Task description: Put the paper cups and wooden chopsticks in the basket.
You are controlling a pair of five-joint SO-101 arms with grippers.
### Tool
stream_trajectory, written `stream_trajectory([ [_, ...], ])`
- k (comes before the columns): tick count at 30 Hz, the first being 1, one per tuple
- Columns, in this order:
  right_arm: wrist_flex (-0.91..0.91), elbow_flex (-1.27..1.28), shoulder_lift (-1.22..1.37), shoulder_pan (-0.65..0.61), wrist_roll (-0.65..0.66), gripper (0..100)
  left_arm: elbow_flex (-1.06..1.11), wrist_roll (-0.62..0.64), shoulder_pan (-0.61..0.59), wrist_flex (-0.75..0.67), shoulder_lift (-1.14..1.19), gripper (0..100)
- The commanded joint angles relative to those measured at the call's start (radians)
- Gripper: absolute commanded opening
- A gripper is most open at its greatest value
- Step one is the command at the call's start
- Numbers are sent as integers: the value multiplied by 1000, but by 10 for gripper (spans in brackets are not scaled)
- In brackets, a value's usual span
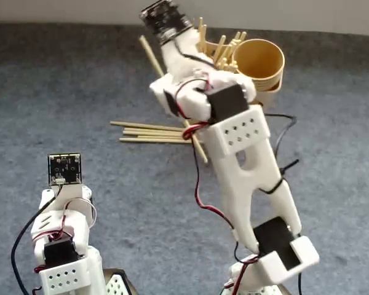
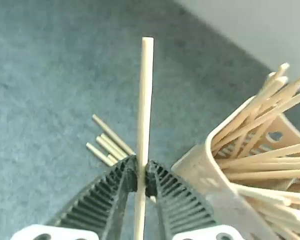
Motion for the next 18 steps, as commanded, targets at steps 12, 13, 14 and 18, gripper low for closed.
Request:
stream_trajectory([
  [12, -616, -48, -165, 142, -8, 5, 19, 9, -7, -18, -7, 24],
  [13, -670, -44, -163, 156, -8, 5, 19, 9, -7, -18, -7, 24],
  [14, -704, -35, -162, 170, -8, 5, 19, 9, -8, -18, -7, 24],
  [18, -814, 38, -148, 205, -8, 5, 19, 9, -8, -18, -7, 24],
])
